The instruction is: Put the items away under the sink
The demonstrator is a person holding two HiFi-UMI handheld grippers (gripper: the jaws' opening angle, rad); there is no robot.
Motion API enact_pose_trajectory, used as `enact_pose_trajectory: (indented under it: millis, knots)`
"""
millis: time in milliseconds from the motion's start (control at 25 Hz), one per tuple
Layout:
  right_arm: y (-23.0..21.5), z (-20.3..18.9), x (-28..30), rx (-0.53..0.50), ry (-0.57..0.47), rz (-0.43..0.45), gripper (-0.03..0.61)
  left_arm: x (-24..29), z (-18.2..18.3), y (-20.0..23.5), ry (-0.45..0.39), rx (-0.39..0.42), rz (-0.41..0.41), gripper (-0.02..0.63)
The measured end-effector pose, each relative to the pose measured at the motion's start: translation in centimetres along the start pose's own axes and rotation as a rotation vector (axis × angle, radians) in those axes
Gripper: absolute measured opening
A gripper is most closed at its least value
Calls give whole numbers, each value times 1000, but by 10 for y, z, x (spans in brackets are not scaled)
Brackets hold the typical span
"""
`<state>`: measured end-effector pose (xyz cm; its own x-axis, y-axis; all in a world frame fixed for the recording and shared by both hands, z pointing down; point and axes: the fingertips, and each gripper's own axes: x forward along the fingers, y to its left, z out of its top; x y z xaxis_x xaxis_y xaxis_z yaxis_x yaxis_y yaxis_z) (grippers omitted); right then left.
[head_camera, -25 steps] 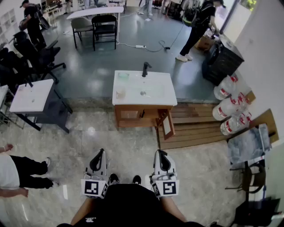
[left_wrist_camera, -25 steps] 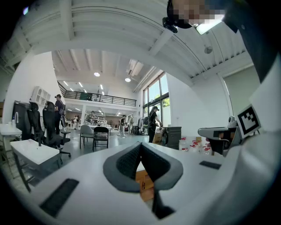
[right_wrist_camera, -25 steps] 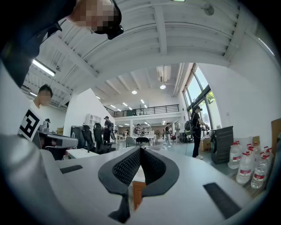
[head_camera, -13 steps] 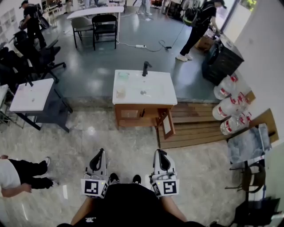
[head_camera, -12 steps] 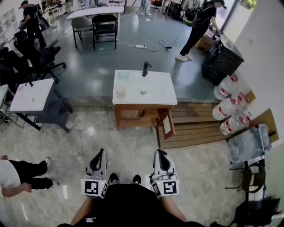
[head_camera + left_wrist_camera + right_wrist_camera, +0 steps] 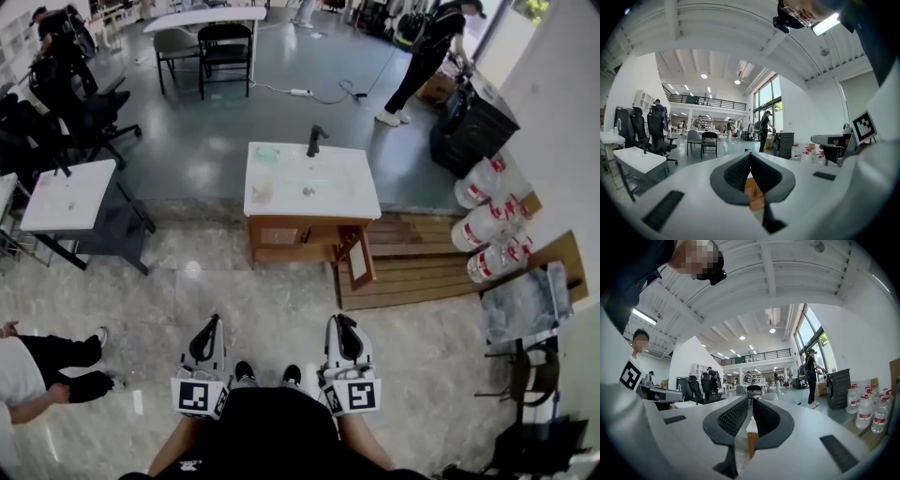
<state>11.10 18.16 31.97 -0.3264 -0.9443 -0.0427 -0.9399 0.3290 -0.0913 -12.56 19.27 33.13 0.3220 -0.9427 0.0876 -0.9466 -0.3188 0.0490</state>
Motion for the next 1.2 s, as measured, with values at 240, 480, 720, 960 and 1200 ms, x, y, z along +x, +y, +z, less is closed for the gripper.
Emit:
enact_pose_trajectory:
  millis: [240,480,720,960,1200]
  knots:
    - [21,-2,9,-19,5,-17,117,-6,-2,24,13,-2,-21,6]
    - [40,-11,15,-37,32,-39,214,-10,-3,46,2,2,-50,6]
    - [58,-10,20,-69,23,-62,292,-13,-10,63,16,-8,-75,6]
    - [65,-7,37,-77,33,-55,354,-4,-10,77,16,-22,-76,6]
    - [58,-9,58,-79,24,-59,359,15,-15,88,22,-35,-68,6]
